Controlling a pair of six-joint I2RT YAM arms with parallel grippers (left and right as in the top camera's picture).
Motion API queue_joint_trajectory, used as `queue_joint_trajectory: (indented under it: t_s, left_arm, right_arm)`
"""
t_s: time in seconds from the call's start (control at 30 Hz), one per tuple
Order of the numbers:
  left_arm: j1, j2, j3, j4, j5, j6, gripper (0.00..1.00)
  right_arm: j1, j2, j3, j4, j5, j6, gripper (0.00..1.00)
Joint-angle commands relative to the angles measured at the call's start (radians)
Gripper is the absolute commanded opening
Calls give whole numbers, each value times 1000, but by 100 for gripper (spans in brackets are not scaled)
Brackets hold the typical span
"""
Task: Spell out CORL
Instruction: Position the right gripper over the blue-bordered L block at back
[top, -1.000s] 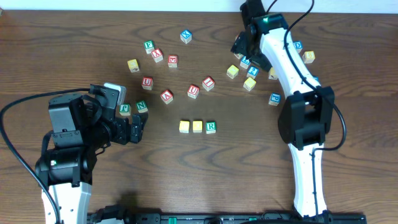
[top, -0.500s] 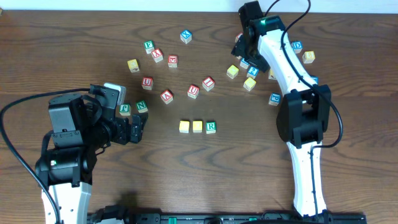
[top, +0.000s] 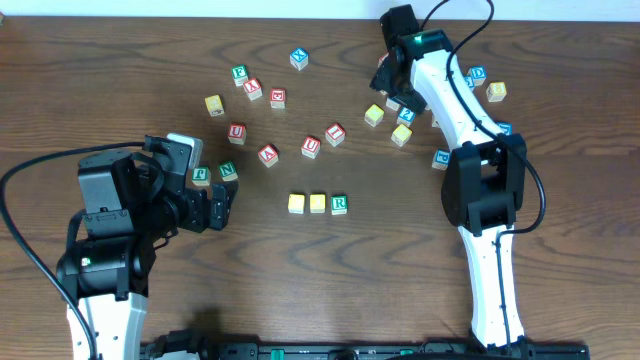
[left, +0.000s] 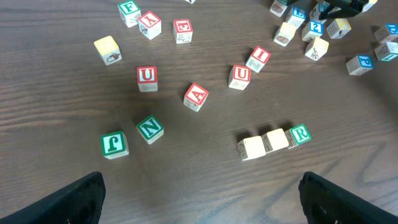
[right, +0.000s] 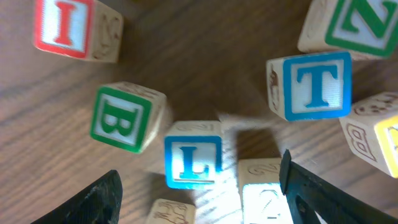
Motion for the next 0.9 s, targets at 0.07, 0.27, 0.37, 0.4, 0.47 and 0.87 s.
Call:
queue_joint_trajectory:
  t_s: [0.07,0.27,0.37,0.4,0.47,0.87]
  left_arm:
    - [3,-1,24,0,13,16,98]
    - [3,-1,24,0,13,16,98]
    - [3,-1,24,0,13,16,98]
    - [3,-1,24,0,13,16,98]
    - [3,-1,24,0,13,16,98]
    - [3,-1,24,0,13,16,98]
  right_arm:
    - [11,13,14,26,20,-5,77]
    - [11,13,14,42,19,-39,77]
    - [9,14,14,37,11,-46,77]
    - [6,14,14,36,6,-46,77]
    - [0,20,14,36,-5,-50,77]
    - [-5,59,14,34,-15,-53,75]
